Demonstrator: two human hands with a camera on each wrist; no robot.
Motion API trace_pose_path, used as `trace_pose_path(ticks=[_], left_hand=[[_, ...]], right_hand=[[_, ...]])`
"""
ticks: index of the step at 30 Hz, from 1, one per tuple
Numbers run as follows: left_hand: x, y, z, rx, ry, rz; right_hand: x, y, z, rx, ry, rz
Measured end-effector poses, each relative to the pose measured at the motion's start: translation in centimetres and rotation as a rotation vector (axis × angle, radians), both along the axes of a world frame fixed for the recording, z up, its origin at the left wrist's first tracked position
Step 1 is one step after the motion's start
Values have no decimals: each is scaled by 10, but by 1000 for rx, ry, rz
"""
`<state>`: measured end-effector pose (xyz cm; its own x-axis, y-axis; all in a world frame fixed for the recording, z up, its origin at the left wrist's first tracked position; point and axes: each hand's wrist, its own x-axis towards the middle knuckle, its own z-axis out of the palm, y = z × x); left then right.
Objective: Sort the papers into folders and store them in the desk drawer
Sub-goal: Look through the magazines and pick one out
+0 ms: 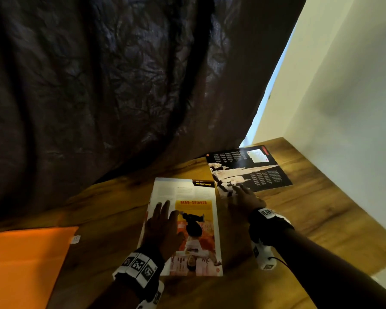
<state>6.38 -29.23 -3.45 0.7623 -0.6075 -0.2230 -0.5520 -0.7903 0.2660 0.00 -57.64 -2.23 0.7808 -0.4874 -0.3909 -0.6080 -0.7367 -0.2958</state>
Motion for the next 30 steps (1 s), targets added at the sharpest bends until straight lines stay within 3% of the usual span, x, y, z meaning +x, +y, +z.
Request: trace_pose_path(ticks=[4, 14, 21, 27, 30], left_hand=[[-3, -28, 8, 24, -1, -54], [-15, -122, 22, -35, -69, -347], [-51, -181, 10, 47, -10, -476], [-96, -193, 4, 281, 82, -550], [-113, -194, 5, 284, 131, -537]], right_hand=[[-7, -14, -9, -71, 156, 129], [-138, -43, -9, -56, 41, 64], [-209, -56, 6, -47, 39, -200], [-214, -66, -5, -107, -65, -591], [-213, -72, -15, -98, -71, -747]])
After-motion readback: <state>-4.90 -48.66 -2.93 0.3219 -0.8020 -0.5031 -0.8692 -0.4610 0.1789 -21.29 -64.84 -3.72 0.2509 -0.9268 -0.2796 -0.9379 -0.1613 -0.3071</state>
